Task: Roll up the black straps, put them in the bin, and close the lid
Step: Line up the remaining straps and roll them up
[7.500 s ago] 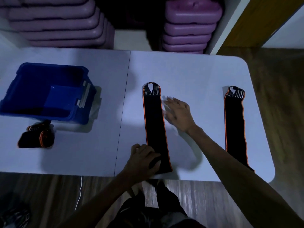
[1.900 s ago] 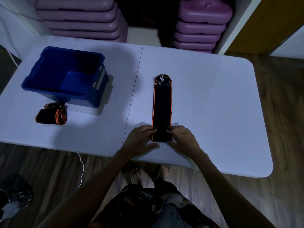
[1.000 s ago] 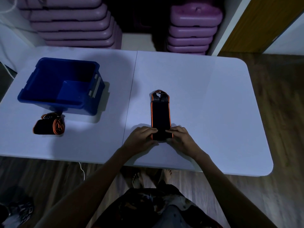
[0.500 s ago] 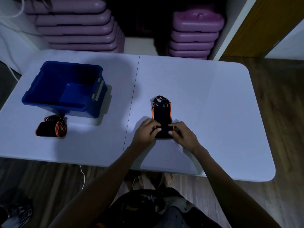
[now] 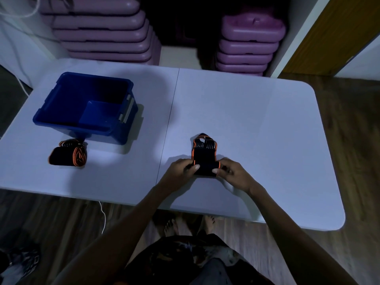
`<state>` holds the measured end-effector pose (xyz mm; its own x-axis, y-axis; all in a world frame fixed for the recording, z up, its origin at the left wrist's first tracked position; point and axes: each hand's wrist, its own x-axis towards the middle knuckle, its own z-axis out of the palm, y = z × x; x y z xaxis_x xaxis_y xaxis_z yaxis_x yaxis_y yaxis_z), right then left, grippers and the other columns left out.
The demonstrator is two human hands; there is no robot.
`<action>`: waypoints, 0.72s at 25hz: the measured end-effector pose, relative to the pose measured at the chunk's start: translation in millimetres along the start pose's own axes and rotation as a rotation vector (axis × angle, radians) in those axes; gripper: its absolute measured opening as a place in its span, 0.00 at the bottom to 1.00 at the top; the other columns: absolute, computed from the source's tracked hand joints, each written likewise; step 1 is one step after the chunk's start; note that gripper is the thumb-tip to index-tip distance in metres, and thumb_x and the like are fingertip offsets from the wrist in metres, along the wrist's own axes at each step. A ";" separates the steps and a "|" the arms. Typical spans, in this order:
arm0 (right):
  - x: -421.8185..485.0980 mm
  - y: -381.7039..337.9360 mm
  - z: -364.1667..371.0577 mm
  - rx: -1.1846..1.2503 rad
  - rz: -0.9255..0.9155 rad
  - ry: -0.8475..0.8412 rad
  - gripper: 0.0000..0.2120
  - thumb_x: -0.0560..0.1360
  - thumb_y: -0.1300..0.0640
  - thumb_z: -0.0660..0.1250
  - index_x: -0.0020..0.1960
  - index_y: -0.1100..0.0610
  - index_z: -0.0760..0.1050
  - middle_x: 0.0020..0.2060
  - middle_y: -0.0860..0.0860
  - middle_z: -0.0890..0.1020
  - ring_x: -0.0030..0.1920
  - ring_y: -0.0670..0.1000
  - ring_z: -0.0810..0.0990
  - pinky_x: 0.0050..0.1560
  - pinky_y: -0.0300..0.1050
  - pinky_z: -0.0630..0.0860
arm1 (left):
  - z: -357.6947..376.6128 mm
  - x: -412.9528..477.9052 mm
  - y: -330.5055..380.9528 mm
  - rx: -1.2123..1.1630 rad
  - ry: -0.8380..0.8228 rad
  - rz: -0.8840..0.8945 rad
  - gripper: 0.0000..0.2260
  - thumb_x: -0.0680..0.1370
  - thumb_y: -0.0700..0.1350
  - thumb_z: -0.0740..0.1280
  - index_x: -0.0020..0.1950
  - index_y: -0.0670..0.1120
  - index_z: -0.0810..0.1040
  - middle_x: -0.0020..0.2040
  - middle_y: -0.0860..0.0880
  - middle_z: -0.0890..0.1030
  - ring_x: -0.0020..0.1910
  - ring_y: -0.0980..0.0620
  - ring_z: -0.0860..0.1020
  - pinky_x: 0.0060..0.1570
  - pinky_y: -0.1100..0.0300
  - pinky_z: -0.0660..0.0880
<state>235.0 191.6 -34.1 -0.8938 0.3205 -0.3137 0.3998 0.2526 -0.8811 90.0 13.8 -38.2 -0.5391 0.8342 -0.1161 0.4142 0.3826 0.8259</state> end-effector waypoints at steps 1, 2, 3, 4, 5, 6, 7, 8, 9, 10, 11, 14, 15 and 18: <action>-0.2 -1.6 2.2 0.056 0.013 0.012 0.06 0.76 0.56 0.68 0.52 0.53 0.78 0.44 0.56 0.79 0.46 0.54 0.79 0.49 0.46 0.75 | -0.6 1.3 3.6 -0.037 0.008 -0.043 0.20 0.75 0.57 0.58 0.41 0.39 0.76 0.39 0.41 0.79 0.39 0.48 0.75 0.41 0.53 0.71; -0.4 -3.1 4.8 0.103 0.014 0.041 0.05 0.76 0.56 0.68 0.51 0.51 0.77 0.41 0.56 0.77 0.42 0.52 0.77 0.46 0.43 0.75 | 0.4 3.4 6.3 -0.048 0.013 -0.073 0.20 0.75 0.56 0.58 0.38 0.39 0.74 0.36 0.41 0.77 0.37 0.47 0.74 0.39 0.53 0.70; -0.1 -5.4 7.0 0.125 0.011 0.078 0.06 0.76 0.56 0.68 0.51 0.50 0.75 0.39 0.55 0.75 0.40 0.50 0.76 0.44 0.41 0.75 | 2.4 5.2 8.6 -0.038 0.016 -0.093 0.19 0.76 0.55 0.58 0.36 0.40 0.72 0.34 0.41 0.75 0.35 0.46 0.73 0.37 0.53 0.69; 1.2 -5.7 9.0 0.130 0.011 0.111 0.07 0.76 0.56 0.68 0.52 0.50 0.73 0.38 0.55 0.75 0.38 0.49 0.76 0.42 0.41 0.75 | 5.1 6.3 9.4 -0.022 0.021 -0.106 0.18 0.76 0.54 0.58 0.35 0.42 0.71 0.34 0.42 0.74 0.34 0.47 0.72 0.37 0.53 0.68; 2.7 -5.8 10.8 0.116 0.016 0.139 0.08 0.76 0.55 0.68 0.53 0.50 0.71 0.37 0.55 0.76 0.36 0.49 0.76 0.40 0.43 0.75 | 7.8 7.1 9.5 -0.005 0.044 -0.115 0.17 0.76 0.54 0.58 0.36 0.42 0.71 0.34 0.44 0.73 0.35 0.48 0.72 0.38 0.53 0.68; 4.1 -6.3 12.9 0.097 0.022 0.164 0.09 0.76 0.54 0.67 0.53 0.49 0.68 0.35 0.54 0.77 0.34 0.48 0.76 0.38 0.45 0.75 | 11.1 8.3 8.1 0.012 0.102 -0.127 0.16 0.76 0.53 0.58 0.37 0.42 0.72 0.37 0.44 0.73 0.37 0.49 0.72 0.39 0.53 0.69; 5.3 -7.2 14.6 0.071 0.030 0.188 0.10 0.76 0.52 0.67 0.52 0.49 0.67 0.33 0.51 0.77 0.32 0.48 0.76 0.37 0.48 0.74 | 13.5 9.0 6.7 0.016 0.180 -0.147 0.15 0.76 0.52 0.59 0.40 0.41 0.74 0.40 0.45 0.72 0.40 0.49 0.71 0.42 0.54 0.70; 6.5 -7.1 16.1 0.041 0.035 0.211 0.10 0.76 0.51 0.67 0.52 0.48 0.67 0.31 0.47 0.77 0.31 0.47 0.76 0.37 0.49 0.74 | 15.6 8.9 5.3 0.008 0.261 -0.154 0.13 0.76 0.51 0.61 0.43 0.41 0.74 0.43 0.46 0.71 0.43 0.50 0.71 0.44 0.54 0.71; 7.0 -7.7 17.5 0.010 0.038 0.233 0.10 0.76 0.49 0.66 0.52 0.48 0.66 0.29 0.45 0.76 0.30 0.47 0.75 0.36 0.49 0.74 | 16.6 7.5 7.3 -0.004 0.311 -0.147 0.11 0.76 0.49 0.61 0.47 0.42 0.73 0.46 0.47 0.71 0.44 0.52 0.70 0.44 0.55 0.72; 6.9 -8.1 19.1 -0.018 0.037 0.254 0.10 0.76 0.49 0.66 0.52 0.48 0.67 0.28 0.45 0.76 0.30 0.47 0.75 0.36 0.48 0.73 | 17.8 5.2 8.8 0.004 0.319 -0.120 0.09 0.77 0.48 0.61 0.49 0.43 0.73 0.47 0.47 0.72 0.45 0.52 0.71 0.45 0.55 0.72; 6.5 -8.5 20.7 -0.044 0.035 0.276 0.09 0.76 0.49 0.65 0.52 0.49 0.67 0.28 0.45 0.75 0.30 0.47 0.74 0.36 0.47 0.72 | 18.3 1.4 10.1 0.039 0.303 -0.074 0.09 0.77 0.47 0.61 0.51 0.44 0.73 0.48 0.47 0.74 0.46 0.52 0.72 0.45 0.54 0.74; 7.4 -7.9 25.0 -0.109 0.053 0.343 0.08 0.77 0.47 0.64 0.53 0.47 0.68 0.31 0.47 0.77 0.34 0.50 0.77 0.36 0.46 0.71 | 19.6 -10.4 2.8 0.332 0.183 0.110 0.20 0.73 0.52 0.66 0.58 0.40 0.74 0.52 0.42 0.78 0.50 0.46 0.76 0.46 0.53 0.78; 8.4 -6.4 25.5 -0.119 0.059 0.363 0.08 0.76 0.46 0.64 0.53 0.46 0.69 0.32 0.48 0.78 0.36 0.51 0.77 0.38 0.47 0.72 | 18.6 -11.0 -2.0 0.434 0.127 0.130 0.24 0.70 0.53 0.68 0.60 0.39 0.73 0.52 0.41 0.79 0.50 0.44 0.76 0.46 0.52 0.78; 6.9 -0.1 23.7 -0.140 0.014 0.322 0.16 0.74 0.42 0.65 0.60 0.45 0.72 0.46 0.47 0.78 0.46 0.45 0.77 0.46 0.45 0.76 | 9.4 -6.5 -5.9 0.529 0.129 0.131 0.25 0.70 0.57 0.66 0.58 0.40 0.76 0.49 0.42 0.81 0.47 0.42 0.79 0.41 0.51 0.78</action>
<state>223.9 172.2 -44.6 -0.7868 0.5910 -0.1780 0.4557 0.3617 -0.8133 97.9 9.8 -47.5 -0.5299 0.8455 0.0654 0.7775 0.4535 0.4357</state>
